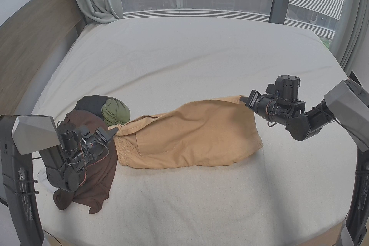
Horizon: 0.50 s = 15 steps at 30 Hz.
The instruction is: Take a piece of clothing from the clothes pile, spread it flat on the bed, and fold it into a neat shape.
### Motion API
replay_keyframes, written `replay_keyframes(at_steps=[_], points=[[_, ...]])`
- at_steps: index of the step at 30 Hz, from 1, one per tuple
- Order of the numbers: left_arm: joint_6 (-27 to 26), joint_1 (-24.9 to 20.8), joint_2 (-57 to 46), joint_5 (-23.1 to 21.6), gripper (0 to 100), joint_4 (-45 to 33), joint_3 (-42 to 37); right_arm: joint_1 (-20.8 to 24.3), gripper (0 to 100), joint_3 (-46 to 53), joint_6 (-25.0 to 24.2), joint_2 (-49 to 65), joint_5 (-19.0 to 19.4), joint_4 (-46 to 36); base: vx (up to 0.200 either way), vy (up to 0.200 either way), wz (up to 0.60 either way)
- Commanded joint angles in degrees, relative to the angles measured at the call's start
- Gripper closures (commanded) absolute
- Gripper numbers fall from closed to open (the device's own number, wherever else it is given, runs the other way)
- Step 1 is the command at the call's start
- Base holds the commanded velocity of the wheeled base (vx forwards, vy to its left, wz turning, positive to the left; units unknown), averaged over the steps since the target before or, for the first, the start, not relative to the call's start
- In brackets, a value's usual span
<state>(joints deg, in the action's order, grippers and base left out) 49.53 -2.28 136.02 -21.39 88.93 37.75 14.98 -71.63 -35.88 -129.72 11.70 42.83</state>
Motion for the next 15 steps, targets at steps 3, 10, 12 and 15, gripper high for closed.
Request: replay_keyframes(at_steps=[3, 10, 12, 15], points=[[0.0, -0.3, 1.7, -0.1, 100, 0.0, 1.1, -0.3, 100, -0.8, 0.0, -1.7, -0.1, 0.5, 0.000, 0.000, 0.00], [0.0, -0.3, 2.6, 0.0, 100, 0.0, 2.2, -0.8, 100, -1.2, -0.4, -2.3, -0.1, 0.9, 0.000, 0.000, 0.00], [0.0, -0.3, 2.6, 0.0, 100, 0.0, 2.3, -0.8, 100, -1.3, -0.3, -2.4, -0.1, 0.9, 0.000, 0.000, 0.00], [0.0, -0.3, 2.6, 0.1, 100, 0.0, 2.4, -0.7, 100, -1.5, -0.4, -2.4, -0.1, 0.9, 0.000, 0.000, 0.00]])
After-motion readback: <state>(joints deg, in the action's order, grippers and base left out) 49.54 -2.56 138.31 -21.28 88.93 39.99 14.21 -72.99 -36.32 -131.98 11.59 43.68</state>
